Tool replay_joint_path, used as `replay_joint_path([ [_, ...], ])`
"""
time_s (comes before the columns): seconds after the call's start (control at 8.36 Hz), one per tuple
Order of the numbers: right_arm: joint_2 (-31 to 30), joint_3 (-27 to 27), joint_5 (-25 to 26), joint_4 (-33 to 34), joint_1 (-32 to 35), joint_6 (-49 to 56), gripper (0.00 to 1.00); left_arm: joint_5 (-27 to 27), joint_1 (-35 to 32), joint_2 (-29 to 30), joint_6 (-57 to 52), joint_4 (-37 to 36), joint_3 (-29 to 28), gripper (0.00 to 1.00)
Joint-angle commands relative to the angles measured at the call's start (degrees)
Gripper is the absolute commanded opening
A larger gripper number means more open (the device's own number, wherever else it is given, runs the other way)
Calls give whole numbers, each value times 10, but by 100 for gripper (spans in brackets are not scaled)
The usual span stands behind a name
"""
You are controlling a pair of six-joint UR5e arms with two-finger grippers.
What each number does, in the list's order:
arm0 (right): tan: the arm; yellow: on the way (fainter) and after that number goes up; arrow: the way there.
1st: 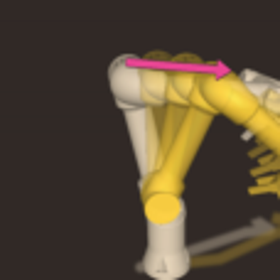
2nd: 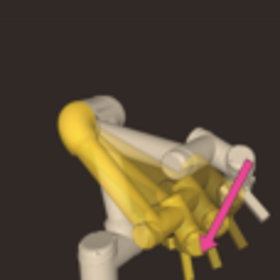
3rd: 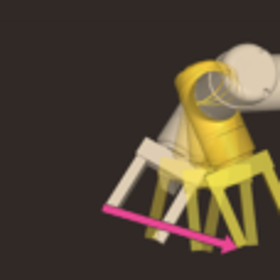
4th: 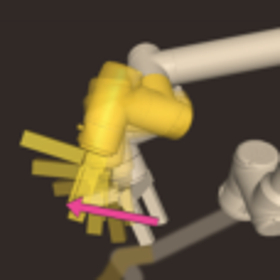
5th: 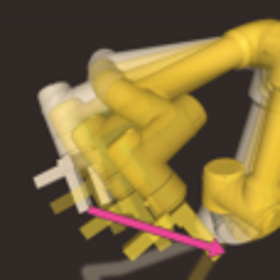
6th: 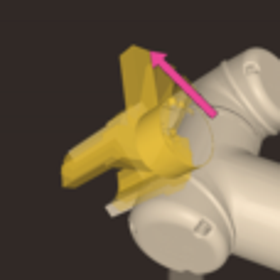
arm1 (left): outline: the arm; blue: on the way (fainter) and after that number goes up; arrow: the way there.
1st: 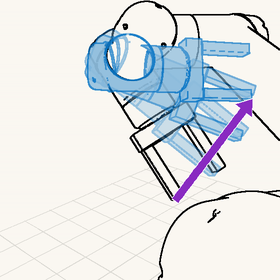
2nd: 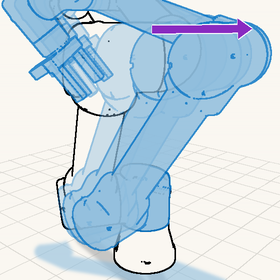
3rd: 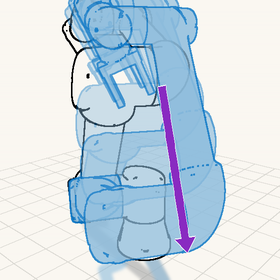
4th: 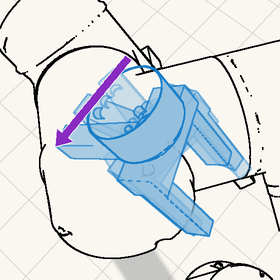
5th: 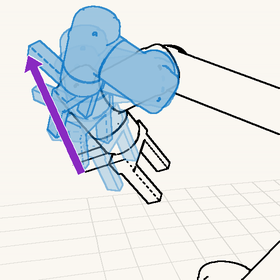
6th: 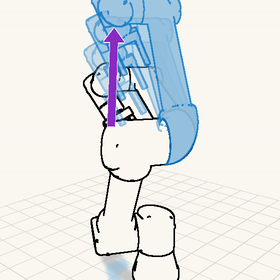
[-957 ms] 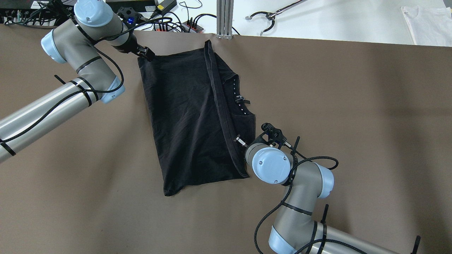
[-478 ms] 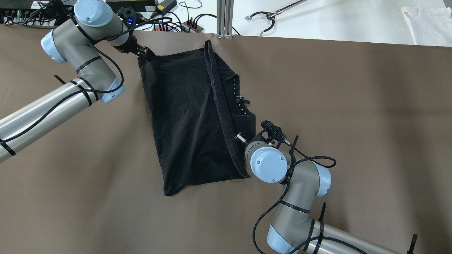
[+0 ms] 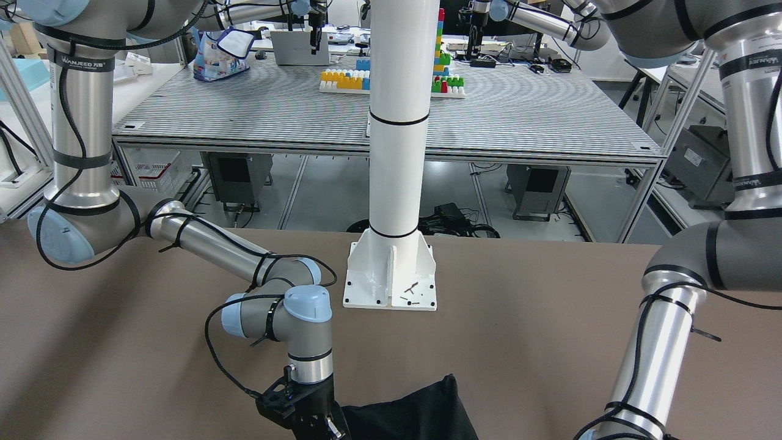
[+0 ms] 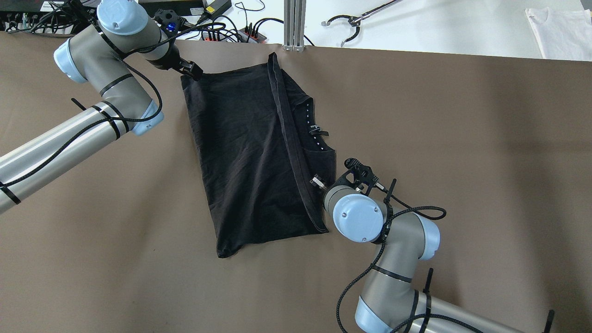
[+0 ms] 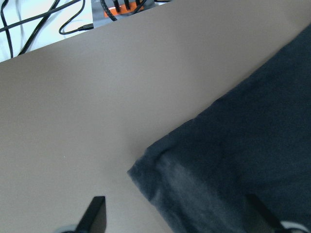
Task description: Fold clothes
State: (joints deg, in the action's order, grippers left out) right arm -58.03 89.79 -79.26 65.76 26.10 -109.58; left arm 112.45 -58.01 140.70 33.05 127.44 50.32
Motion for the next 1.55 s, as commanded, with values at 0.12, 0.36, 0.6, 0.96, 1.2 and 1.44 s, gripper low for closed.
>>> replay_joint_path([
  [0.12, -111, 142, -3, -1, -68, 6, 0, 0, 0, -3, 1, 0, 6, 100],
  [0.36, -126, 158, 2, -3, -95, 4, 0, 0, 0, -2, 1, -1, 6, 100],
  [0.6, -145, 198, 5, 0, -117, 1, 0, 0, 1, 0, 2, -1, 6, 100],
  [0.96, -163, 198, 4, 2, -114, 23, 0, 0, 1, 0, 7, -1, 7, 100],
  [1.2, -167, 199, 4, 2, -112, 57, 0, 0, 1, 0, 9, 0, 7, 100],
  [1.44, -168, 202, 18, 4, -111, 110, 92, 0, 0, -2, 9, 0, 7, 100],
])
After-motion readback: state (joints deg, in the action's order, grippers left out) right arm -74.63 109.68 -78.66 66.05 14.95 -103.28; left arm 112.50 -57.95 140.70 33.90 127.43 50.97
